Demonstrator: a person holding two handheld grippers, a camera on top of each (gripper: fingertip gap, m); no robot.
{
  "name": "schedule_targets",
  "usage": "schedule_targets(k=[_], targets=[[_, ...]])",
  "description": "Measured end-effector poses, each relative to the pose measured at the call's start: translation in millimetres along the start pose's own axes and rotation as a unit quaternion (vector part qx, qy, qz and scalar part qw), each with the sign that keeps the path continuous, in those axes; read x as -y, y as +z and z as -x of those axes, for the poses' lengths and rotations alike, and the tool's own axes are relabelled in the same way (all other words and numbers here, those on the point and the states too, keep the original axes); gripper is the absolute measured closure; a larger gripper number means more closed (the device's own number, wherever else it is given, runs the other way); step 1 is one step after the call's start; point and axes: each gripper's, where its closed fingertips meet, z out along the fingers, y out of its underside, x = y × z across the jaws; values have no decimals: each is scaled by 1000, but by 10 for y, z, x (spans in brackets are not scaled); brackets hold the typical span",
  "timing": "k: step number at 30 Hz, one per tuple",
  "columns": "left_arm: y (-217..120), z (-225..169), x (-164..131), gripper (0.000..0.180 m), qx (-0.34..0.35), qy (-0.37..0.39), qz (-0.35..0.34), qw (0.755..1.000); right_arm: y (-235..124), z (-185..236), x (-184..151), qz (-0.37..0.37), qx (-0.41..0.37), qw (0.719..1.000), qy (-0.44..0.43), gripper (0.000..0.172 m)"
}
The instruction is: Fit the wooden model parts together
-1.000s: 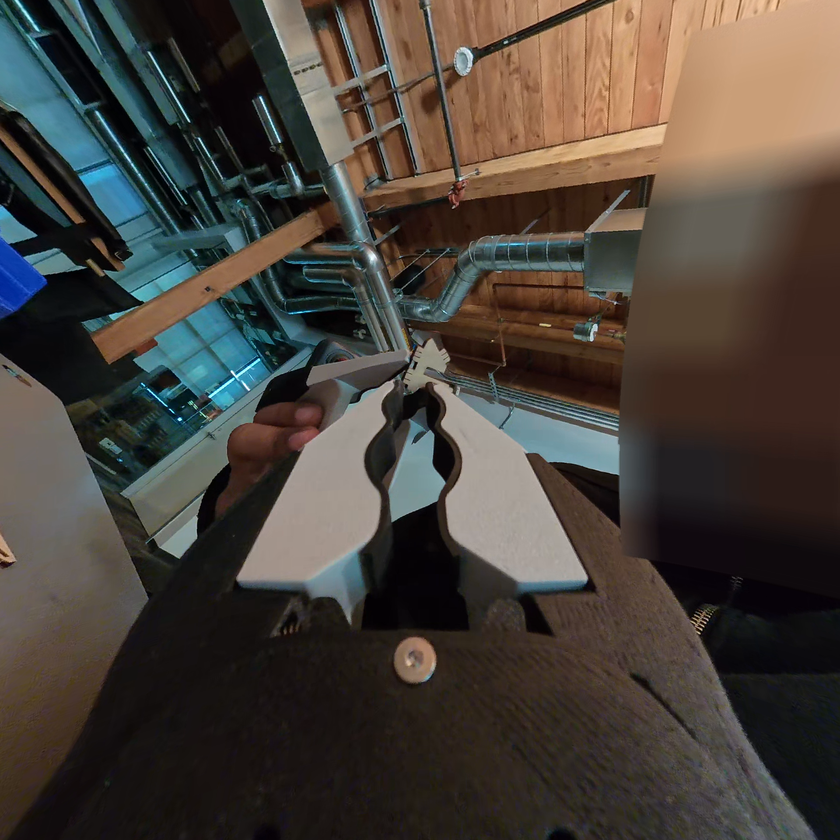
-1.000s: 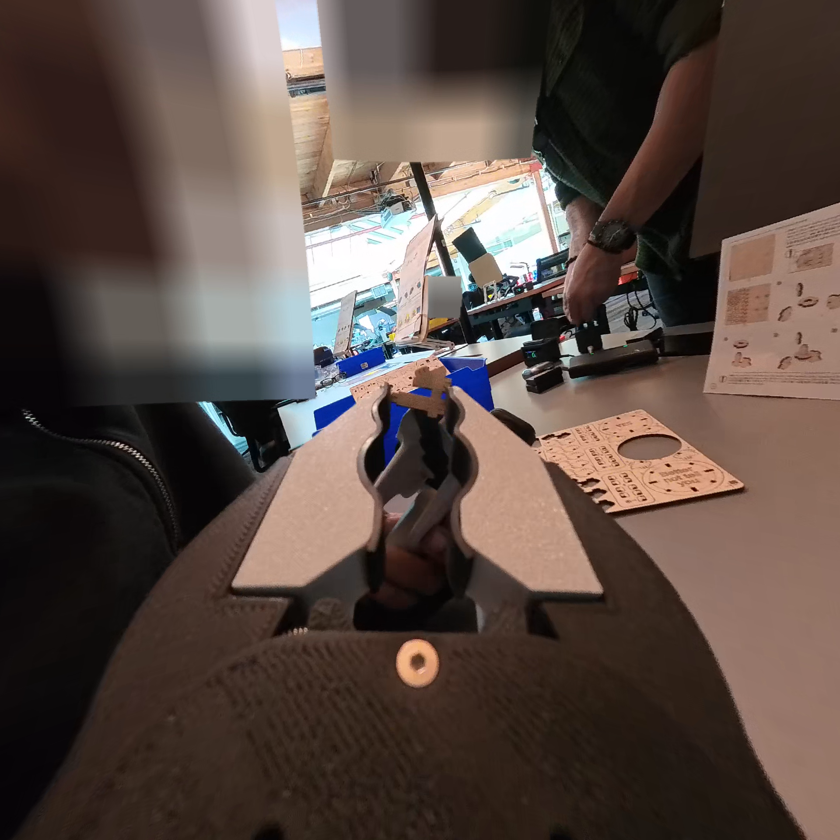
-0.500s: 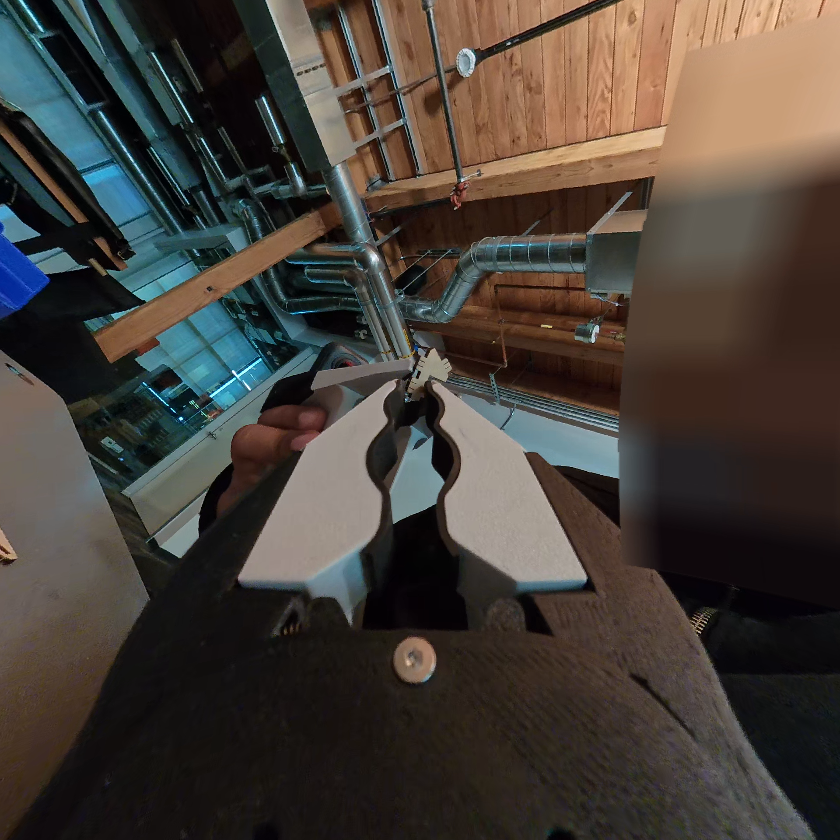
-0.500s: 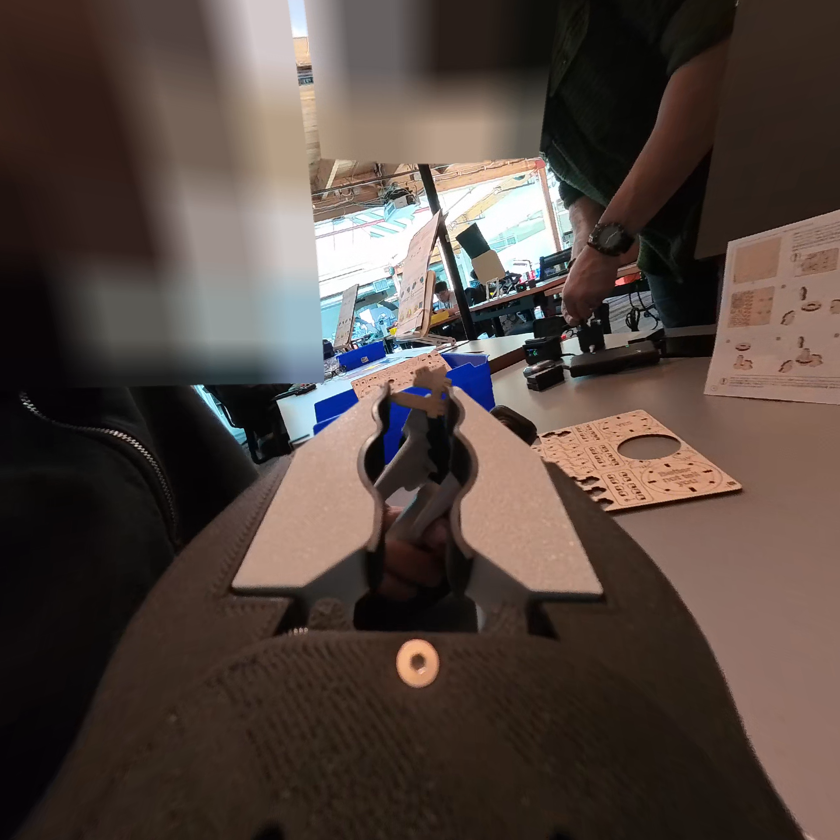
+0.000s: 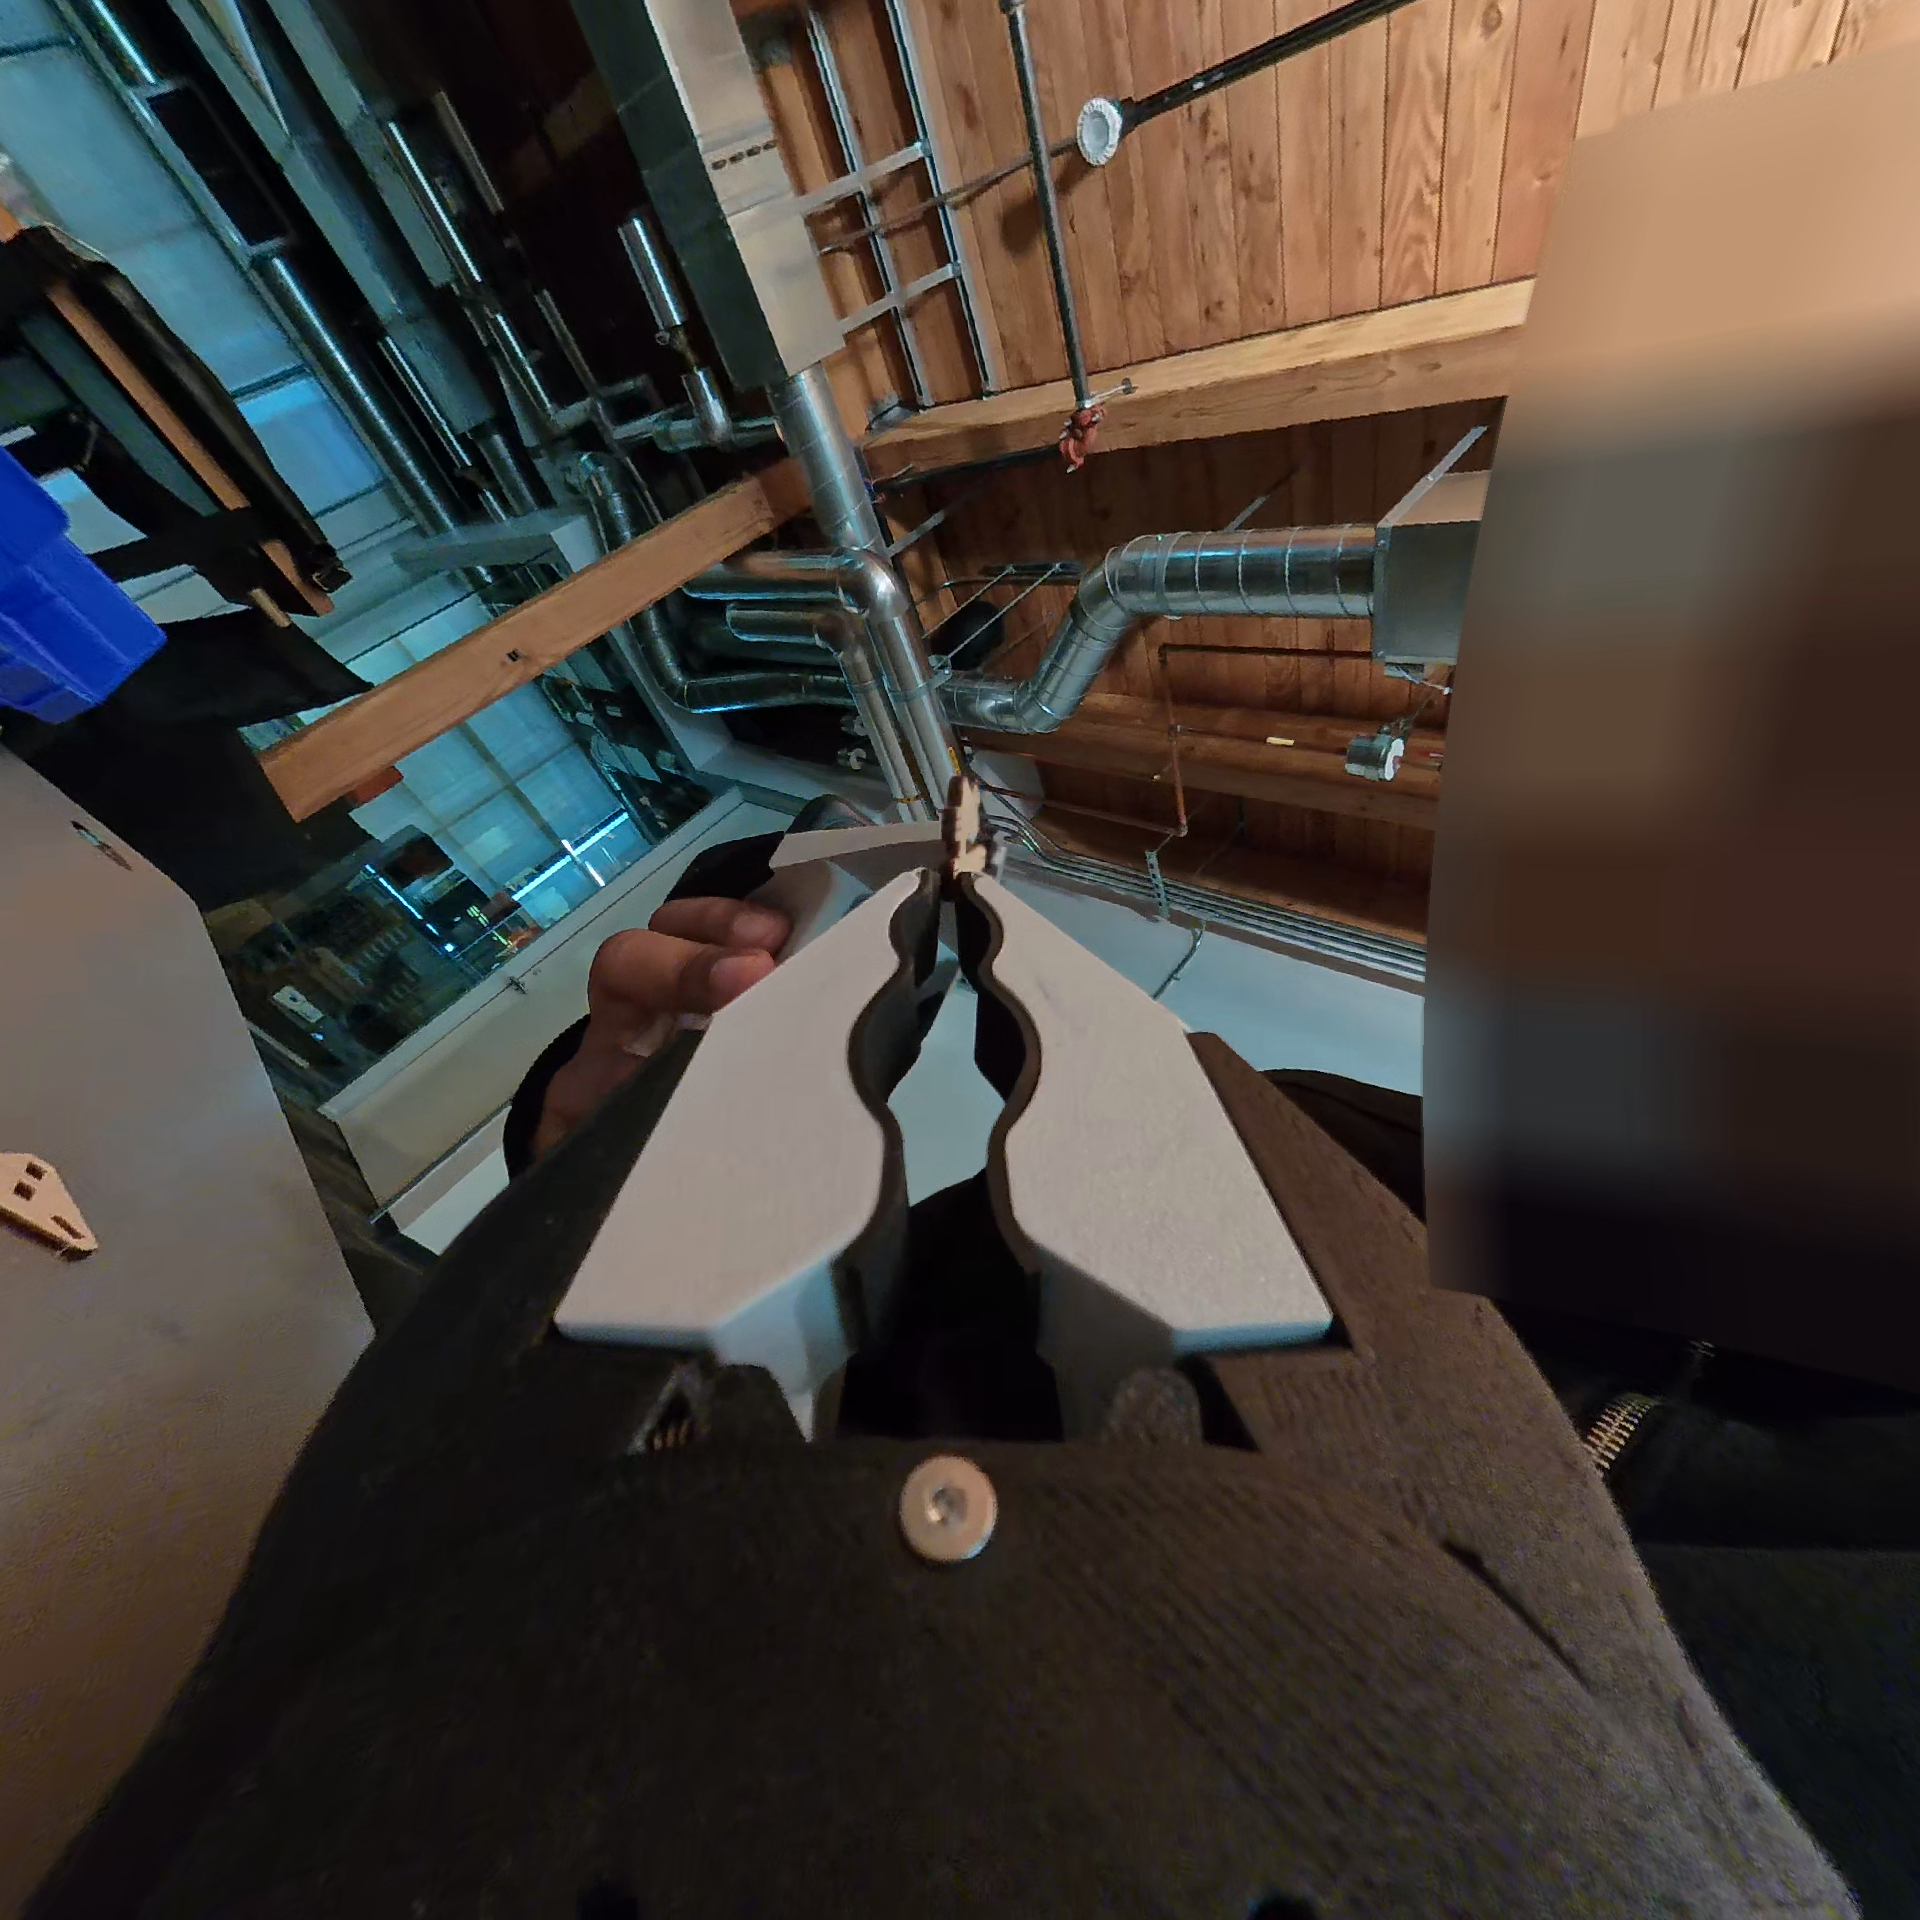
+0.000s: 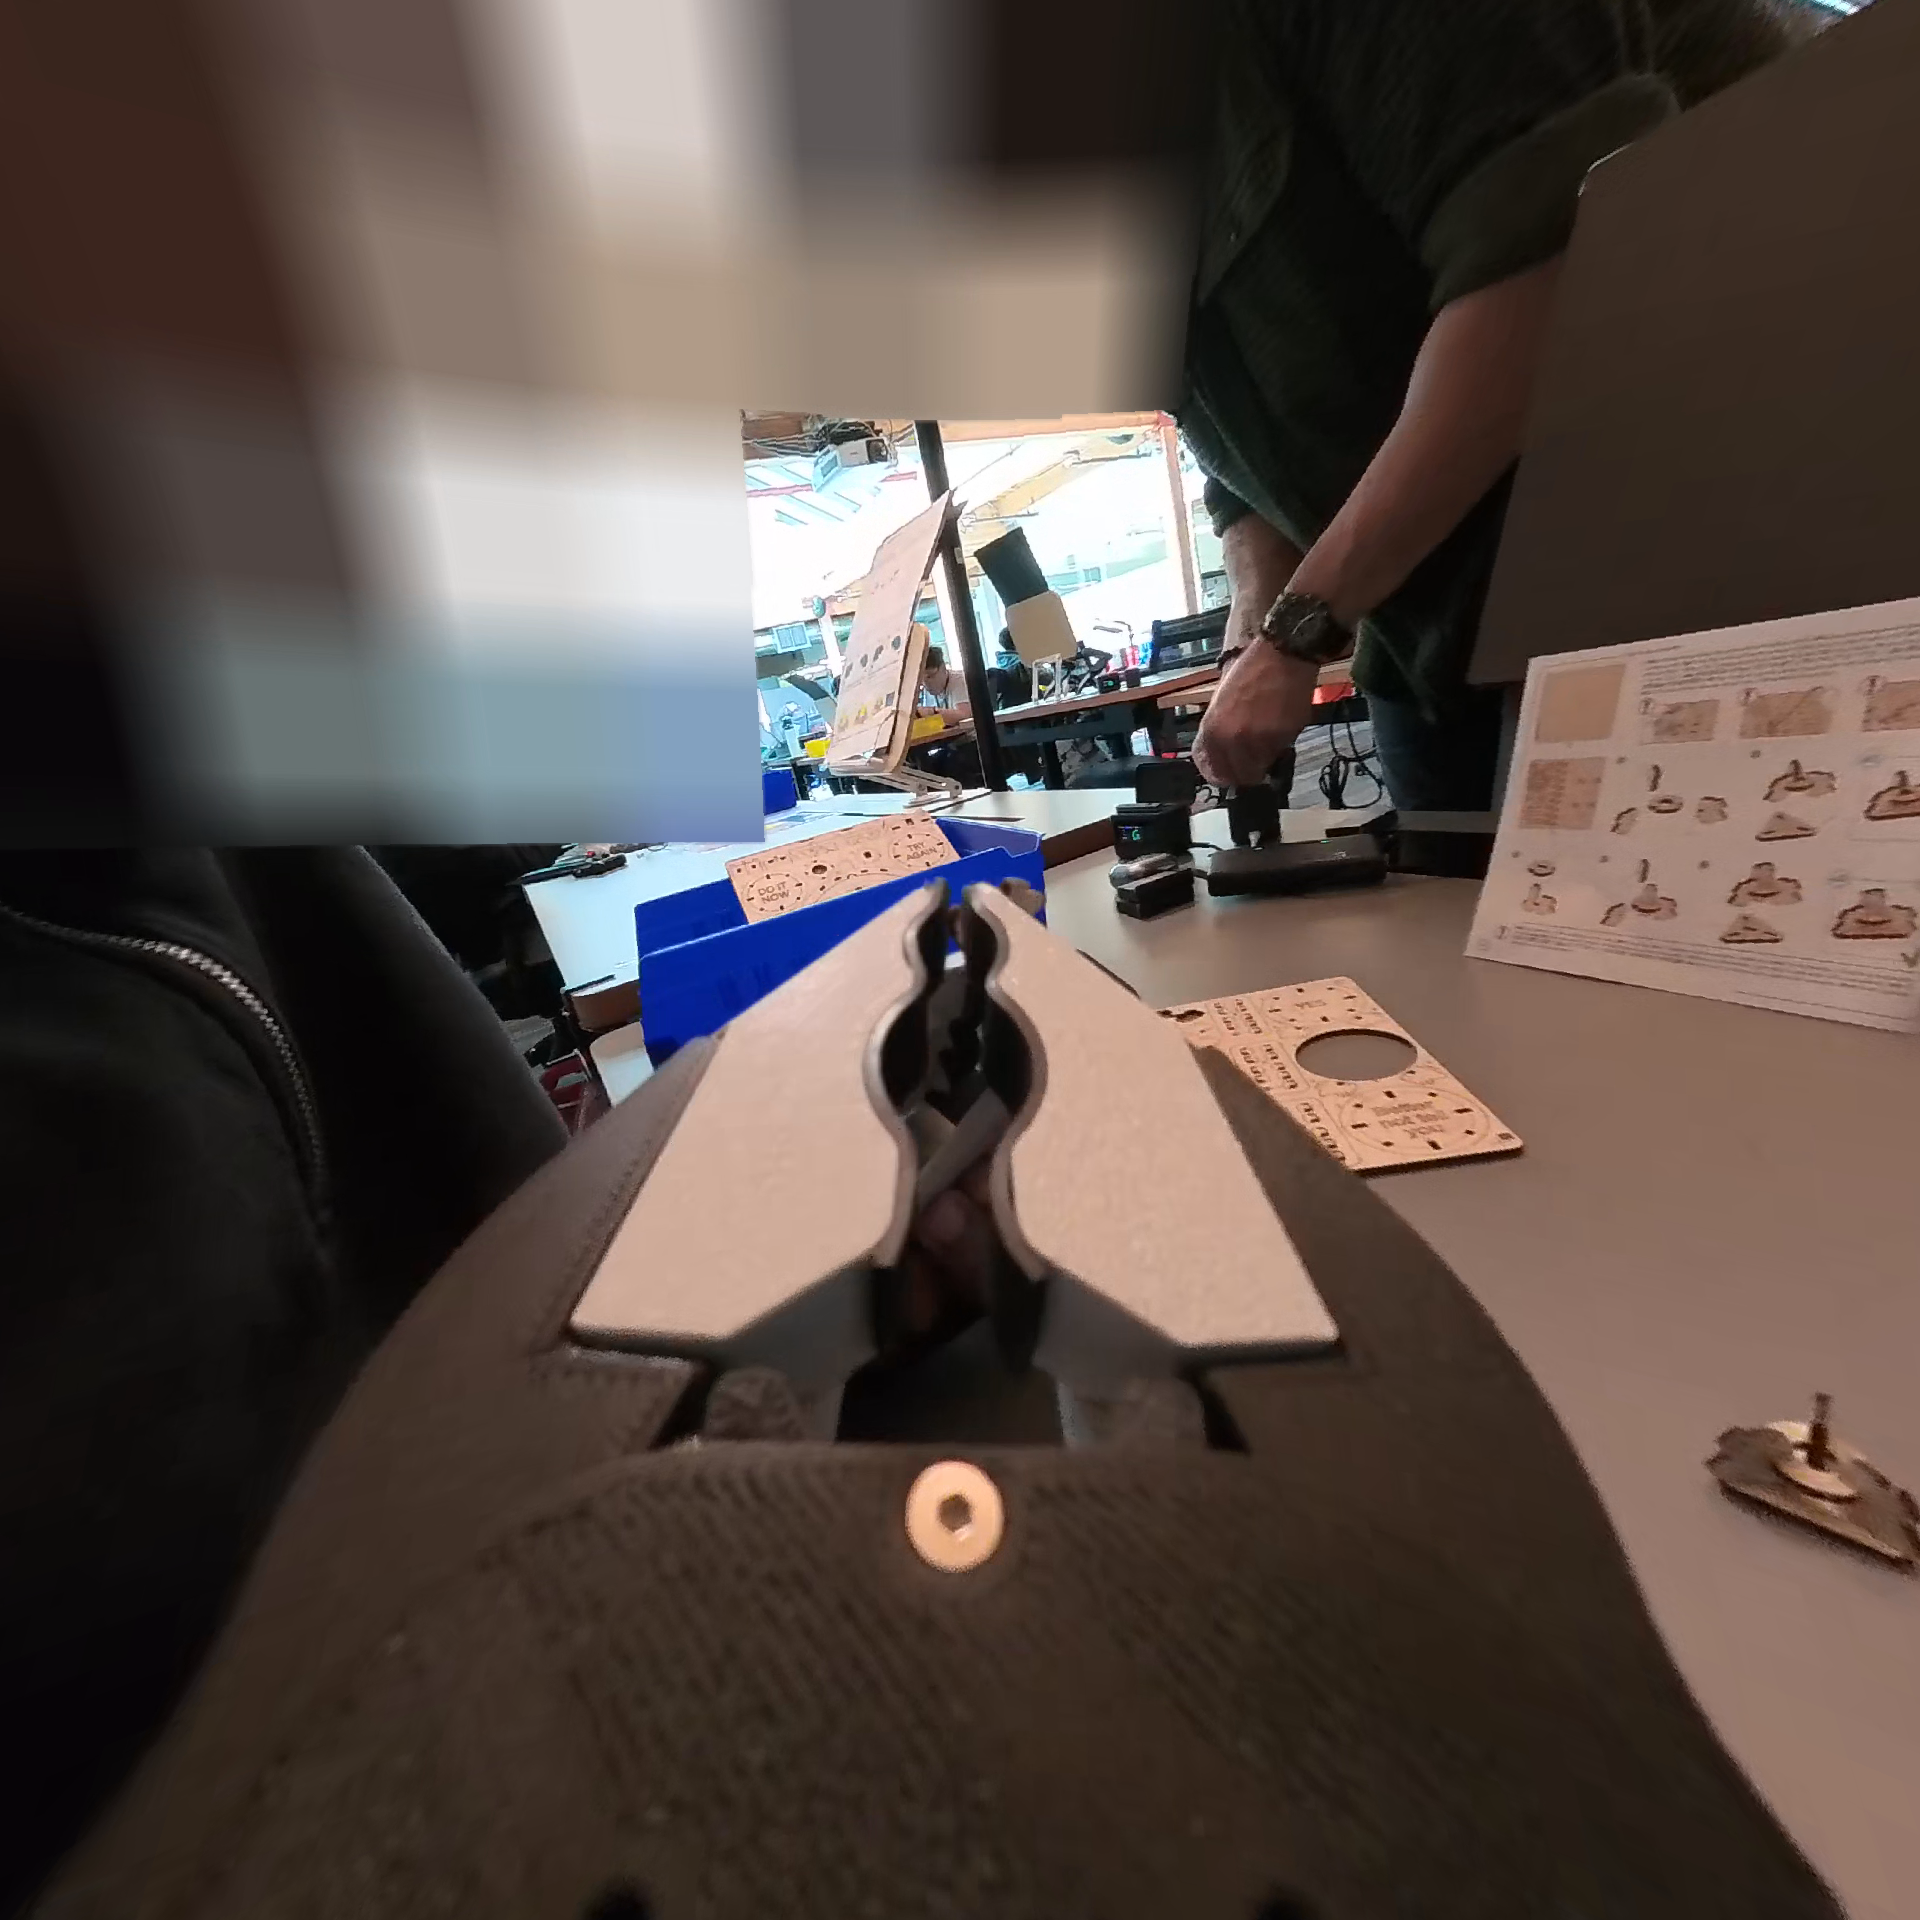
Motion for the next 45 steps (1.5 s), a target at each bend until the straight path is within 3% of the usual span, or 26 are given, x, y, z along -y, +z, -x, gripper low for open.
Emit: schedule_targets(k=[17,23,28,30,32,34,37,39,42,45], targets=[[-24,-17,34,177,6,24,-10,1000,-56,-81,-104,34,0,999,34,172],[-49,86,43,178,37,23,-13,999,-38,-111,-194,56,-6,998,31,172],[-98,137,93,179,61,30,-26,997,-20,-126,-225,79,-19,997,-7,172],[-140,164,141,179,77,37,-38,996,-42,-222,-183,92,-63,991,-70,159],[-149,173,148,179,81,37,-40,995,-75,-320,-152,120,-118,969,-179,135],[-136,180,125,179,79,32,-34,996,-76,-331,-203,167,-146,927,-303,124],[-121,179,97,179,75,26,-25,997,-45,-294,-352,231,-153,855,-439,120],[-110,176,67,179,71,22,-16,997,-12,-250,-355,227,-154,821,-500,133],[-105,161,46,179,66,21,-9,998,23,-206,-373,230,-140,803,-532,145],[-99,154,31,179,63,21,-3,998,25,-223,-381,243,-129,803,-529,140]])
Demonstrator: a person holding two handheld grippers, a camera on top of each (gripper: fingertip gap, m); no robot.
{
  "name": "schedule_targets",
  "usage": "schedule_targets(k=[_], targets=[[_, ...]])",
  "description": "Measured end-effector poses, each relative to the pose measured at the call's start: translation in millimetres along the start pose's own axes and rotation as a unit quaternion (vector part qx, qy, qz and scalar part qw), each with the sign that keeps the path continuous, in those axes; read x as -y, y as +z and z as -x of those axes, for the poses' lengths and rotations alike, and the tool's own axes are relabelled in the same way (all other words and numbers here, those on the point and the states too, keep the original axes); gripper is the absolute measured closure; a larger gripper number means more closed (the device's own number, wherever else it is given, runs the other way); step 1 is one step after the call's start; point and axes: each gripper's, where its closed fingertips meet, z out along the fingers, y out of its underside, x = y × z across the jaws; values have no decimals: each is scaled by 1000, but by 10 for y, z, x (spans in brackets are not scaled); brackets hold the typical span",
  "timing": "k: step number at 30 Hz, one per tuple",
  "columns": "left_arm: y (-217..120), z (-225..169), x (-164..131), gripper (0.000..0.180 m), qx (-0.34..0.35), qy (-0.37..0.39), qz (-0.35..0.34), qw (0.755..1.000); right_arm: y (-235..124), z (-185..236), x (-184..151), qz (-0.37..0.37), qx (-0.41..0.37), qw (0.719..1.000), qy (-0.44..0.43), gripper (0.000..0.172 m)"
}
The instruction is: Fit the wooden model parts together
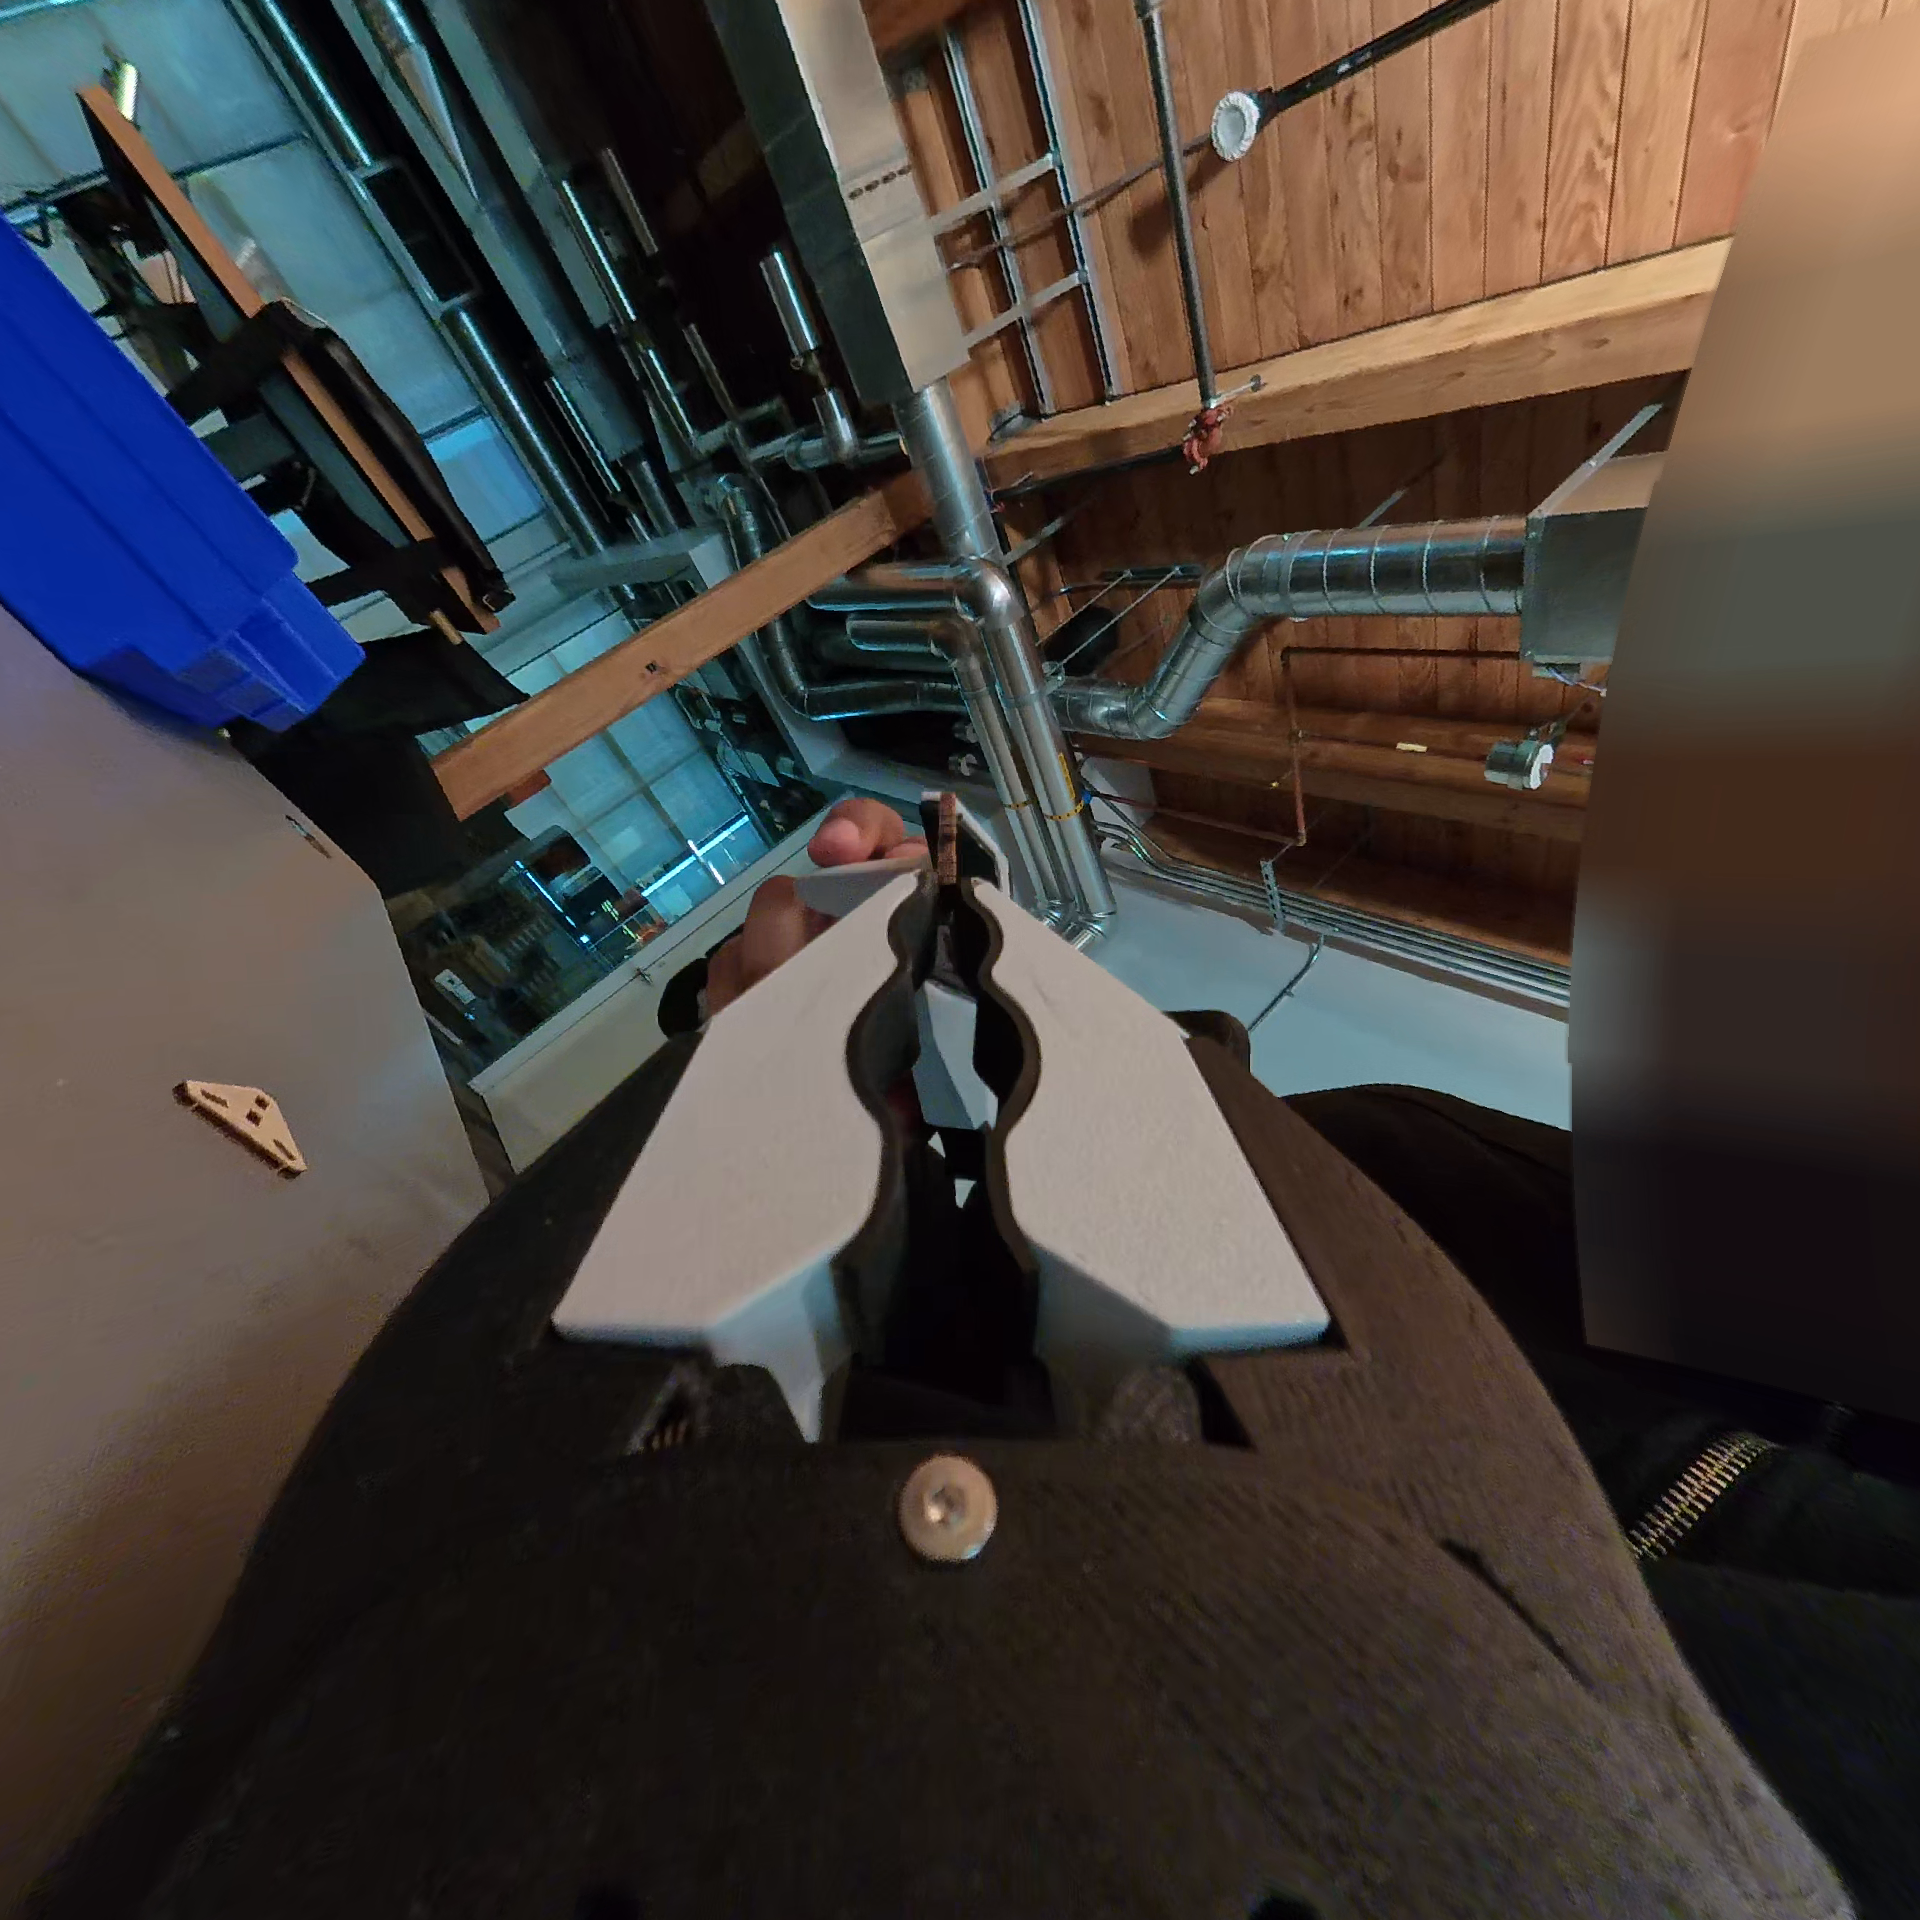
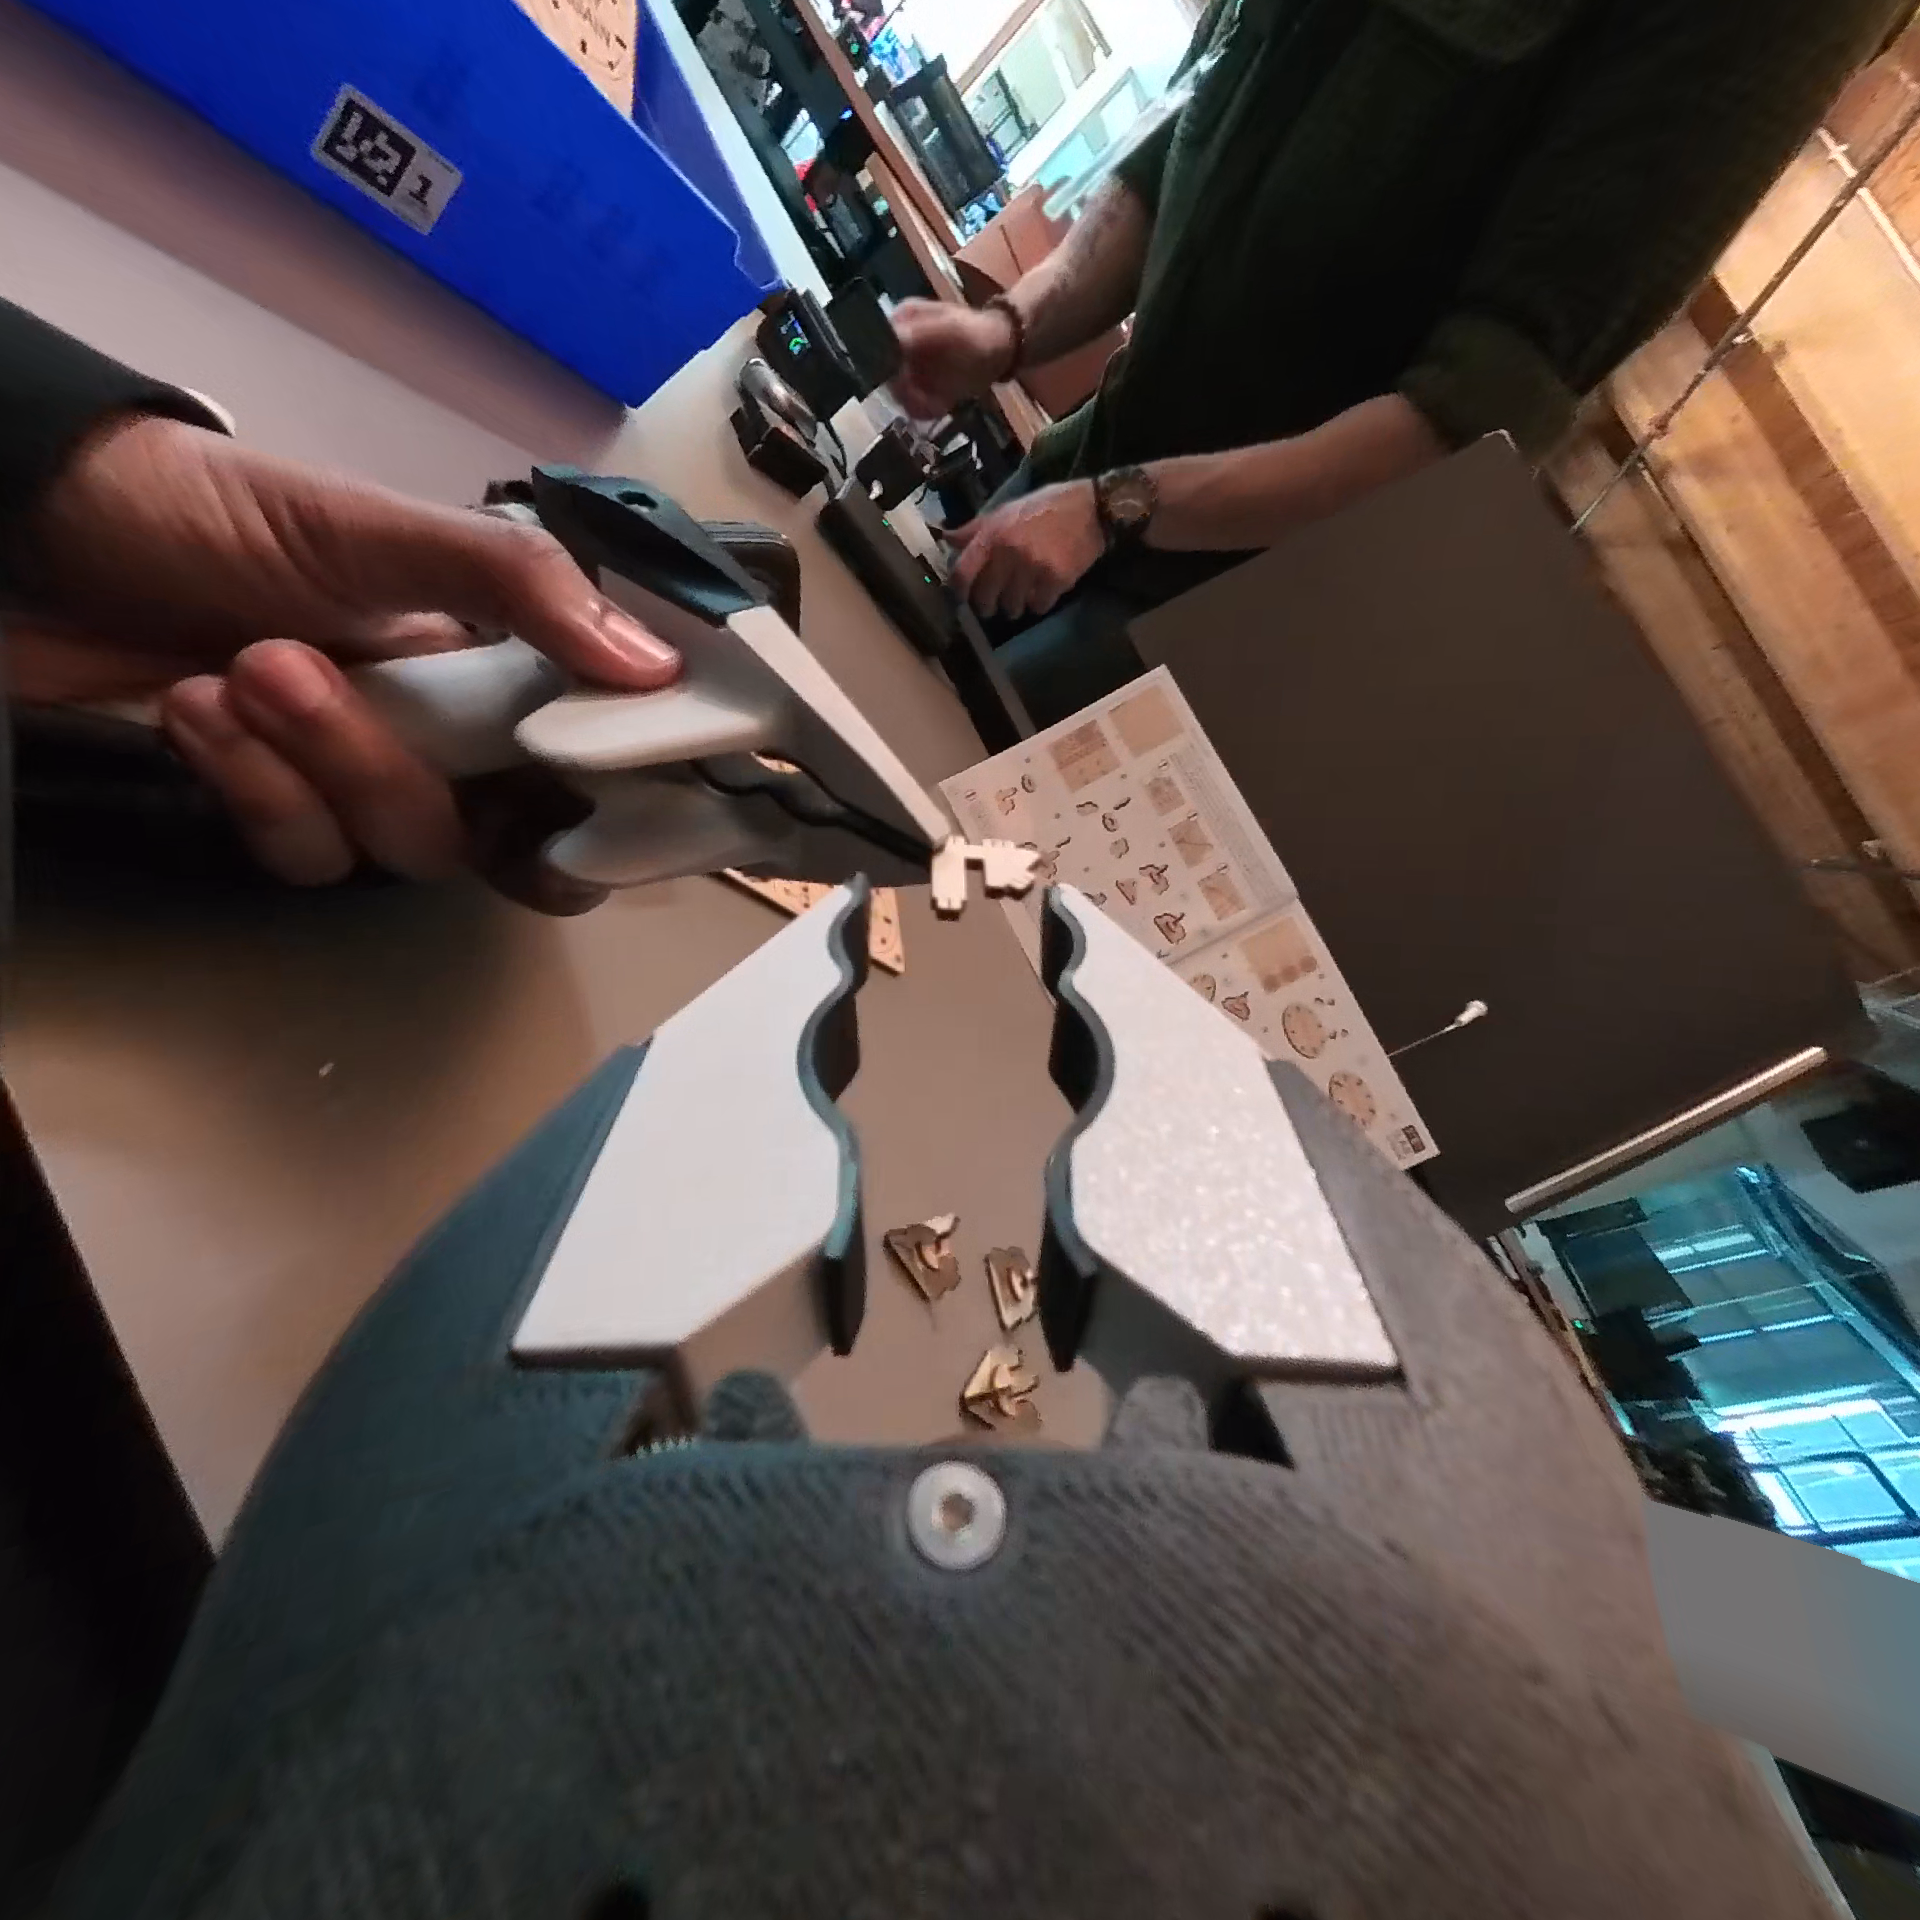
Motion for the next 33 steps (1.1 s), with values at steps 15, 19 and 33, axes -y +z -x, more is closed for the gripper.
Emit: schedule_targets(k=[15,19,33], targets=[[14,32,-26,179,2,-14,10,1000,-22,-37,4,-3,45,999,-22,154],[14,48,-31,179,5,-20,12,1000,-19,-36,-7,4,45,997,-62,154],[21,49,-46,179,4,-23,18,1000,-8,-24,-12,4,98,995,-28,153]])
